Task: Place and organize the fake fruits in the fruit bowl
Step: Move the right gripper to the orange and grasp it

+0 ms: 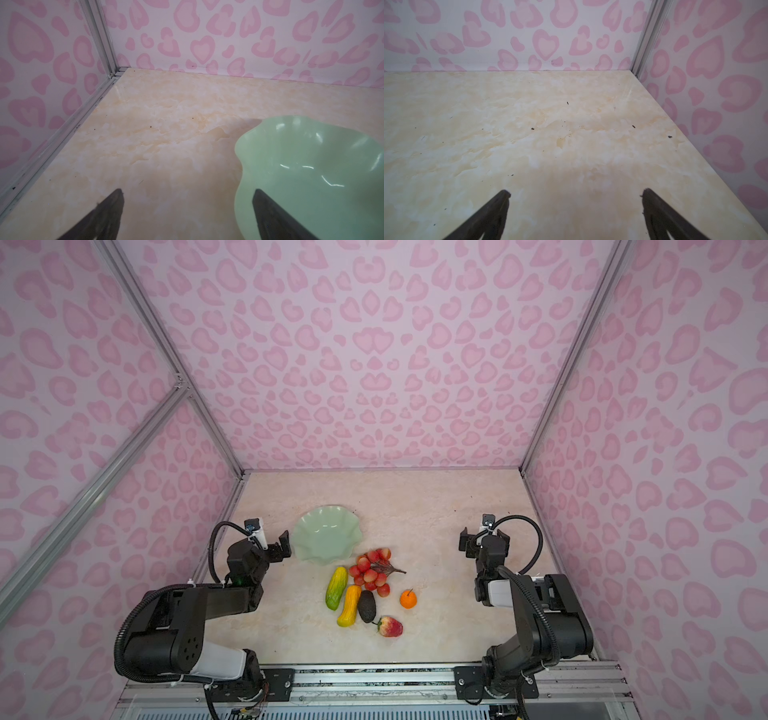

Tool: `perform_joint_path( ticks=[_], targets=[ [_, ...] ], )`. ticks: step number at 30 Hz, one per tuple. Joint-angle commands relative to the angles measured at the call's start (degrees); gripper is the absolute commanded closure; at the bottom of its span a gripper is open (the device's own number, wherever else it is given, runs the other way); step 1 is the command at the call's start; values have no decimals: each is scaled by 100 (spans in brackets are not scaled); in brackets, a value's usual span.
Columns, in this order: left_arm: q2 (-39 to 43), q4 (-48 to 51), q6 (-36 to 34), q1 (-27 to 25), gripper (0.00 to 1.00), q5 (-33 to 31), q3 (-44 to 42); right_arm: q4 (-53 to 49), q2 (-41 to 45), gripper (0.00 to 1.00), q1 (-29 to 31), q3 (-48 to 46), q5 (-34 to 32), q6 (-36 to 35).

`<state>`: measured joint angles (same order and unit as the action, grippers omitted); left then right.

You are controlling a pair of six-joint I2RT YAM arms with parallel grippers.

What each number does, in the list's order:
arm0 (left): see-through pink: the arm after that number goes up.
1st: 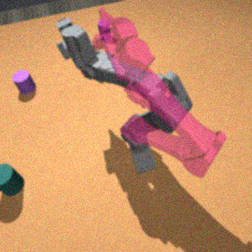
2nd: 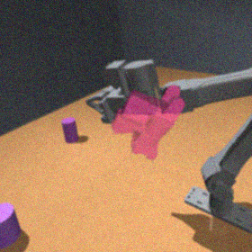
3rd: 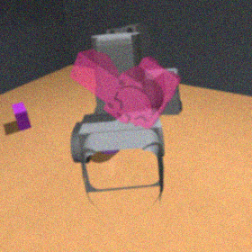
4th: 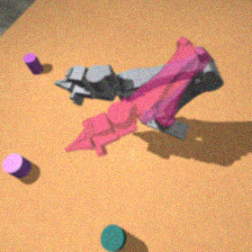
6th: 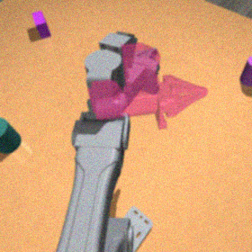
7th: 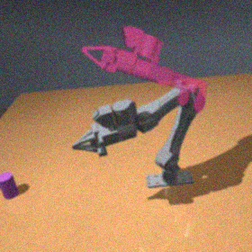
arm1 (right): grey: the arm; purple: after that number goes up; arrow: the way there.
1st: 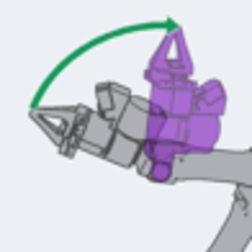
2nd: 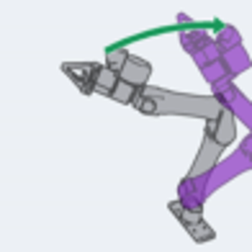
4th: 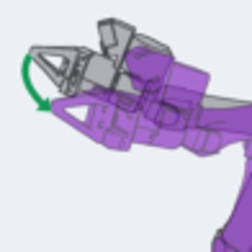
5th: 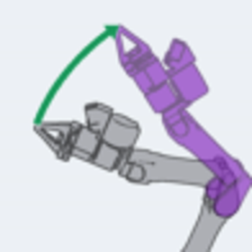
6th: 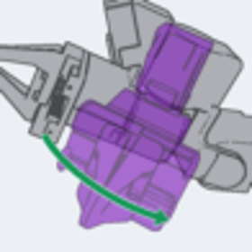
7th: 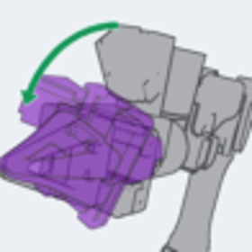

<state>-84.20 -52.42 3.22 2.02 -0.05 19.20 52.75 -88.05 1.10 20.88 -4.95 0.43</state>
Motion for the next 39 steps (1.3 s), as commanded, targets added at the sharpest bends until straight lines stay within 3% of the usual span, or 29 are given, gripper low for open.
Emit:
perform_joint_path(
  ticks=[1,29,31,33,36,39],
  targets=[
    [-10,-312,-32,0,3,-25,-4,37,2,1,13,-23,11,-7],
    [51,-331,-33,0,1,-3,-26,38,6,1,-49,-24,125,27],
    [340,7,-71,-8,0,19,48,95,22,1,-41,-49,58,23],
    [826,687,-181,-97,1,13,220,157,156,1,-27,-50,-523,182],
    [1565,1617,126,-311,1,-307,542,-1964,1025,1,78,712,-1040,410],
    [2251,2440,975,-316,2,-150,903,-3853,1458,1,138,1705,-1106,1964]
  ],
)
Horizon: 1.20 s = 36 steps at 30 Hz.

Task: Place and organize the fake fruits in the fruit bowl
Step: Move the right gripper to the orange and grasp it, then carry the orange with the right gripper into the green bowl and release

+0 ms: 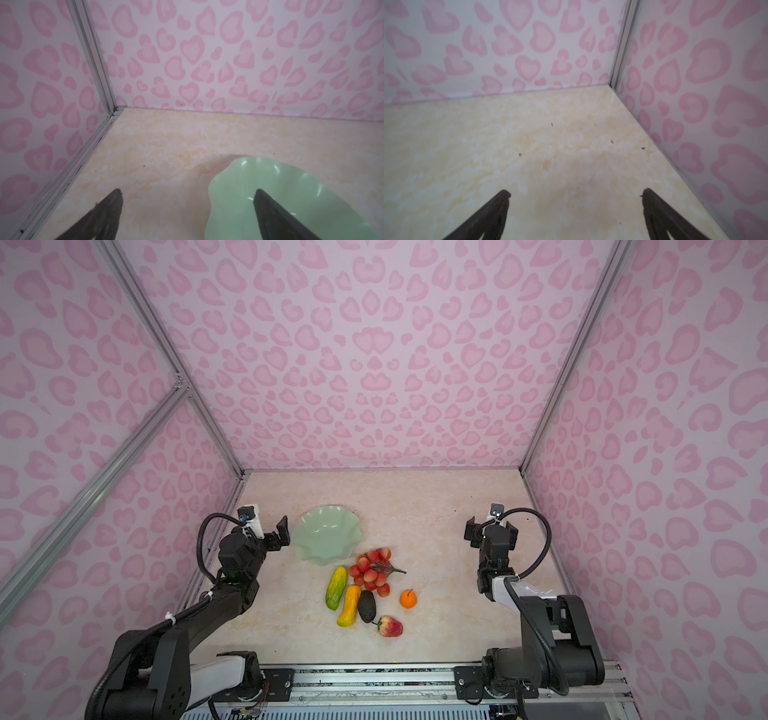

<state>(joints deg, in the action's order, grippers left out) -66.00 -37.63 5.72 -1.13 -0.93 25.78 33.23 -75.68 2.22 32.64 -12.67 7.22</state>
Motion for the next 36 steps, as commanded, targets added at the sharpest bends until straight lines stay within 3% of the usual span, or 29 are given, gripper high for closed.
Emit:
perform_joint_path(
  ticks=[1,3,4,6,11,14,22,30,36],
  targets=[
    [624,1111,1064,5,2,-23,337,-2295,238,1,11,732,-192,1713],
    [1081,1514,2009,4,2,-86,484,-2755,172,1,-117,926,601,1982],
    [1264,1664,2131,-1,2,-29,518,-2716,164,1,-213,874,1158,1891],
    [1586,1980,1890,-1,2,155,543,-2790,230,10,-173,763,1944,1704],
    [1895,3359,1827,-1,2,-583,629,-4526,394,12,1266,1028,1458,1676],
    [2022,3487,1938,7,2,-624,478,-5191,403,14,2382,953,1129,2055],
    [2068,3617,1953,7,1,-604,522,-5496,86,18,4562,592,953,3192],
    [2340,3654,2080,12,2,-682,397,-5328,-349,30,4827,448,1200,3353],
    [2533,3758,2170,12,2,-724,254,-5251,-772,49,4827,616,1293,3213]
  ],
)
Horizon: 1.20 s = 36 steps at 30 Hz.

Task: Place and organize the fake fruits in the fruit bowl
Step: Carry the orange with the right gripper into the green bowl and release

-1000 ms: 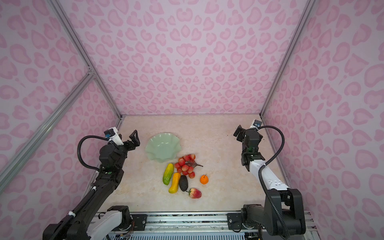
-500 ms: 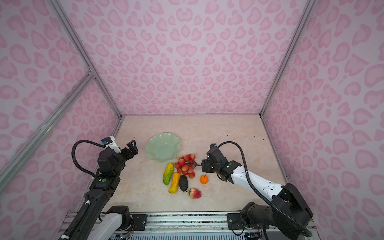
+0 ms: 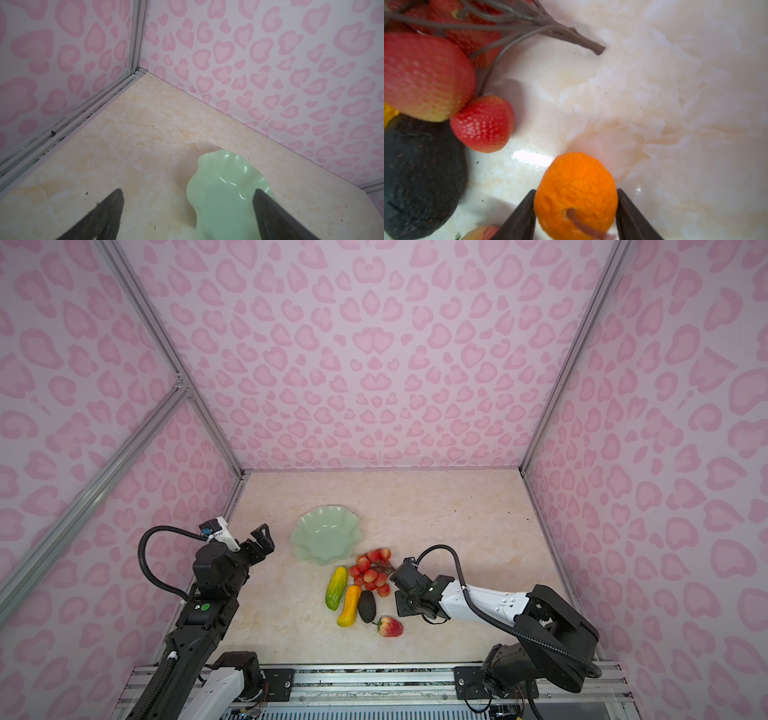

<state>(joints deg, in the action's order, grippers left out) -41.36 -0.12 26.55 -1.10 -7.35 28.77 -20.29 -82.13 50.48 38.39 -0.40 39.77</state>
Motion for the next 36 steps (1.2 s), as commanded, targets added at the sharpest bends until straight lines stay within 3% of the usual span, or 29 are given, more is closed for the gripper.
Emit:
perform_joint_path(
  ticks=[1,6,11,14,17,24,36],
  targets=[
    [96,20,103,13,2,-97,-73,118,-166,52,0,60,95,-57],
    [214,175,122,5,2,-153,-91,-90,-83,67,6,200,-28,-185],
    [386,392,289,5,2,-269,-156,-659,467,68,6,1000,-774,-721],
    [492,525,448,5,2,-259,-235,-328,282,67,4,1651,-1014,-1128],
    [638,709,572,7,1,-214,-295,123,-347,67,11,2434,-787,-1443],
    [1298,1311,861,5,0,-52,-306,-2,-2476,68,61,4610,-267,-2061],
    [2274,1934,1353,5,2,262,-627,-891,-5453,67,61,7469,306,-2518]
  ],
)
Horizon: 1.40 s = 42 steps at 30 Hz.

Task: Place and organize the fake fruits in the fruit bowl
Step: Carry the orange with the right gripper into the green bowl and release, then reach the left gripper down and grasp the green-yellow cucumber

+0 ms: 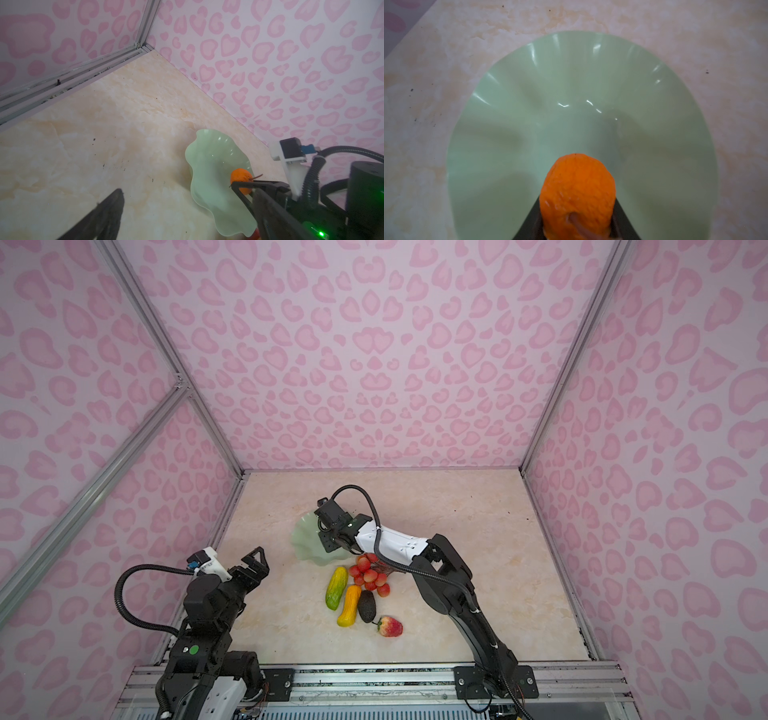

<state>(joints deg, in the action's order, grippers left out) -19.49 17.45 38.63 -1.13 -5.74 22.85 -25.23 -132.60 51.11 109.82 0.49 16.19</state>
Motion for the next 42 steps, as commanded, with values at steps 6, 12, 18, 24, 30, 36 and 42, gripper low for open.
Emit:
perform_joint_path(
  ticks=[6,12,18,24,30,36,42],
  targets=[
    [191,285,153,7,3,134,-26,-533,-994,64,-21,822,223,-169],
    [94,368,136,8,3,191,43,-807,-1315,48,-65,1346,396,-184],
    [-8,405,109,3,4,336,92,-595,-781,28,-160,1270,361,-293],
    [-325,364,-5,-2,7,883,162,1070,973,17,-564,-480,766,126],
    [-1007,381,-392,-137,14,1785,322,3315,3261,4,-962,-3420,262,497],
    [-1221,364,-389,-1157,18,1647,254,3410,4589,4,-1524,-4963,103,850],
    [-1523,297,-139,-2277,22,962,44,3104,5106,4,-1973,-5601,87,965]
  ],
)
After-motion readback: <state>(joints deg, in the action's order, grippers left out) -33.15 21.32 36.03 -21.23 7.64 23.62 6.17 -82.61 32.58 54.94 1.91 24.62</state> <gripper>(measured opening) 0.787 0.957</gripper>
